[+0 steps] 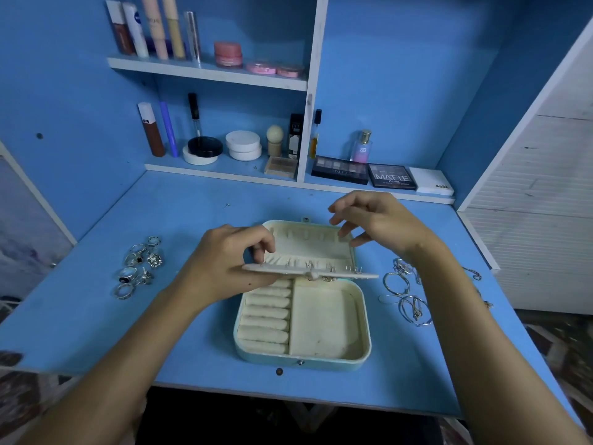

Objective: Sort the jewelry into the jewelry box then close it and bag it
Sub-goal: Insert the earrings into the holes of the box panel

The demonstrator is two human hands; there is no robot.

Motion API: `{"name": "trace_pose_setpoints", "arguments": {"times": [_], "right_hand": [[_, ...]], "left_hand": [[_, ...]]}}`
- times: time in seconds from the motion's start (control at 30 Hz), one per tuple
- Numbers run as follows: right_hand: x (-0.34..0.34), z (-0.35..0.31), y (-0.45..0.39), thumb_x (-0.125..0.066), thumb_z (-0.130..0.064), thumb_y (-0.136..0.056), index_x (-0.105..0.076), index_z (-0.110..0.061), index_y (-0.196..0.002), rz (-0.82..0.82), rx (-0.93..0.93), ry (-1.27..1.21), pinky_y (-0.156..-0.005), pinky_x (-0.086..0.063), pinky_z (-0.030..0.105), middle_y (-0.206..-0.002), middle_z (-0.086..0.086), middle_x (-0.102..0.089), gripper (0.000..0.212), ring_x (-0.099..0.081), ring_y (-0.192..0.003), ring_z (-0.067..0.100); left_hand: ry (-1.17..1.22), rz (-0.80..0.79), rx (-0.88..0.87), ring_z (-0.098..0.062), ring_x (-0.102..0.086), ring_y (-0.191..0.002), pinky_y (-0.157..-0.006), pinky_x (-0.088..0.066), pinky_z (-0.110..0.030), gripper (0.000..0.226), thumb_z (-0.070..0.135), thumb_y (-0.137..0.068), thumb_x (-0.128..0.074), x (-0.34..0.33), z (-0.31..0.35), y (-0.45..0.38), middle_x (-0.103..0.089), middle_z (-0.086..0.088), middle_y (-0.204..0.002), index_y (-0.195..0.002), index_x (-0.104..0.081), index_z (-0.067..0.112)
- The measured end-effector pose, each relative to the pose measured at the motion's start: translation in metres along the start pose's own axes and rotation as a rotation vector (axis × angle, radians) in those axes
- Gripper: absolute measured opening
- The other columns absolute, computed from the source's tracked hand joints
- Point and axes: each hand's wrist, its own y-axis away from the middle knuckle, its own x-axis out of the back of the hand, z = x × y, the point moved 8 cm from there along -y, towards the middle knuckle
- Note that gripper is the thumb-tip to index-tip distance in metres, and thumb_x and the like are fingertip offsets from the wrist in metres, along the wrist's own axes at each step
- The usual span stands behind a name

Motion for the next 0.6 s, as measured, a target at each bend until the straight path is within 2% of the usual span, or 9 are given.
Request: {"name": "trace_pose_setpoints", "arguments": {"times": [0.13, 0.2, 0.27, 0.37, 0.47, 0.6], "right_hand": [[0.005, 0.022, 0.005, -0.056, -0.025, -0.101, -0.069, -0.007, -0.099, 0.106, 0.011, -0.108, -0.062, -0.05, 0.026, -0.087, -0.003, -0.072, 0.022, -0.064, -0.073, 0.012], [0.003, 0.029, 0.008, -0.056, -0.027, -0.101, -0.068, -0.003, -0.096, 0.145, 0.021, -0.157, -0.061, -0.047, 0.026, -0.083, -0.005, -0.07, 0.027, -0.061, -0.071, 0.012], [0.002, 0.033, 0.01, -0.055, -0.026, -0.101, -0.069, -0.007, -0.091, 0.184, 0.039, -0.208, -0.062, -0.046, 0.026, -0.08, -0.005, -0.069, 0.026, -0.059, -0.068, 0.012], [0.0, 0.036, 0.013, -0.053, -0.026, -0.102, -0.069, -0.009, -0.086, 0.223, 0.057, -0.229, -0.066, -0.045, 0.026, -0.075, -0.008, -0.068, 0.028, -0.056, -0.066, 0.012], [-0.001, 0.04, 0.014, -0.053, -0.029, -0.102, -0.066, -0.006, -0.082, 0.253, 0.044, -0.284, -0.059, -0.043, 0.022, -0.07, -0.011, -0.067, 0.033, -0.055, -0.063, 0.009], [-0.001, 0.046, 0.017, -0.054, -0.032, -0.102, -0.062, -0.018, -0.069, 0.277, 0.051, -0.309, -0.056, -0.041, 0.028, -0.07, 0.003, -0.062, 0.036, -0.053, -0.063, 0.017]], "left_hand": [[0.113, -0.003, 0.126, -0.011, -0.057, -0.065, -0.066, -0.045, -0.027, 0.042, 0.052, -0.058, -0.079, 0.001, -0.011, -0.005, -0.061, 0.009, -0.071, -0.087, -0.058, 0.031], [0.122, 0.005, 0.16, -0.009, -0.055, -0.065, -0.065, -0.045, -0.024, 0.05, 0.059, -0.055, -0.08, 0.0, -0.014, -0.007, -0.061, 0.01, -0.074, -0.09, -0.056, 0.032], [0.101, 0.013, 0.176, -0.01, -0.056, -0.063, -0.061, -0.044, -0.018, 0.055, 0.063, -0.052, -0.082, 0.001, -0.014, -0.01, -0.061, 0.013, -0.079, -0.091, -0.055, 0.036], [0.12, -0.003, 0.219, -0.012, -0.062, -0.062, -0.058, -0.047, -0.02, 0.057, 0.057, -0.051, -0.089, 0.0, -0.015, -0.011, -0.061, 0.015, -0.086, -0.091, -0.052, 0.039], [0.184, 0.008, 0.279, -0.005, -0.065, -0.068, -0.058, -0.048, -0.02, 0.058, 0.056, -0.049, -0.086, 0.0, -0.018, -0.011, -0.061, 0.019, -0.094, -0.092, -0.051, 0.04], [0.212, 0.009, 0.368, -0.008, -0.068, -0.074, -0.066, -0.057, -0.036, 0.064, 0.047, -0.051, -0.093, -0.004, -0.027, -0.011, -0.068, 0.02, -0.09, -0.098, -0.05, 0.041]]}}
